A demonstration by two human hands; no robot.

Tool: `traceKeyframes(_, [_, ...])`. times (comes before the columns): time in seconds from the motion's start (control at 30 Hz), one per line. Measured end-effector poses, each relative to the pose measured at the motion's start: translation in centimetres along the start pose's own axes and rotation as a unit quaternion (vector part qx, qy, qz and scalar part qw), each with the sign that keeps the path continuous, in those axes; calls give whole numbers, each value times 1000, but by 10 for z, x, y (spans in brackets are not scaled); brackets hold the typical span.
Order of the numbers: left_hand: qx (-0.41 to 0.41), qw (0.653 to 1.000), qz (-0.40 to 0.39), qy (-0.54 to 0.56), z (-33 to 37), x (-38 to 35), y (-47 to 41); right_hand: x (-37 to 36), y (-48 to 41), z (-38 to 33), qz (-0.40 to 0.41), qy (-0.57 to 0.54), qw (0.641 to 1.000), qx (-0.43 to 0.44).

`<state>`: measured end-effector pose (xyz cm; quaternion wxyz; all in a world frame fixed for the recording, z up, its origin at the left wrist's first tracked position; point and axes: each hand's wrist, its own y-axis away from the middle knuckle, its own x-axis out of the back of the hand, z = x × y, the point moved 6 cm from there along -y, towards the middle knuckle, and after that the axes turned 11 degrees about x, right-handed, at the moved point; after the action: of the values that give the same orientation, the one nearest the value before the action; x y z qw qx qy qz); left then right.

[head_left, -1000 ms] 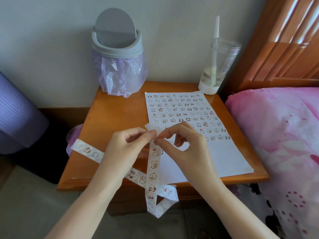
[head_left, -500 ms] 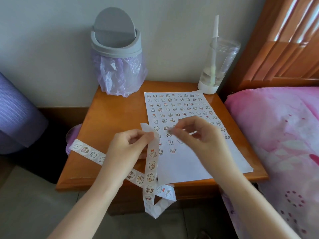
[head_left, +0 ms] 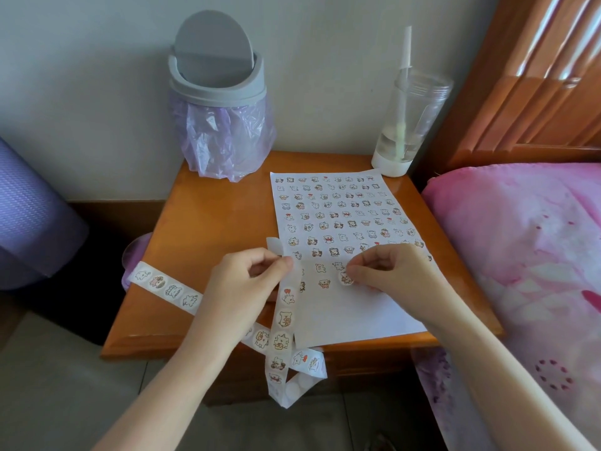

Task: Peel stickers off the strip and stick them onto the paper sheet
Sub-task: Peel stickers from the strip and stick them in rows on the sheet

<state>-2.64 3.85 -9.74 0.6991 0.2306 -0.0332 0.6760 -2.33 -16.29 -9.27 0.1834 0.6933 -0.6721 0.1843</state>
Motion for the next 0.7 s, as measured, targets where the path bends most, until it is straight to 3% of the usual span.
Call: traceKeyframes(0.7, [-3,1000,9,-25,-3,0,-3,-4,2,2,24,0,1000,7])
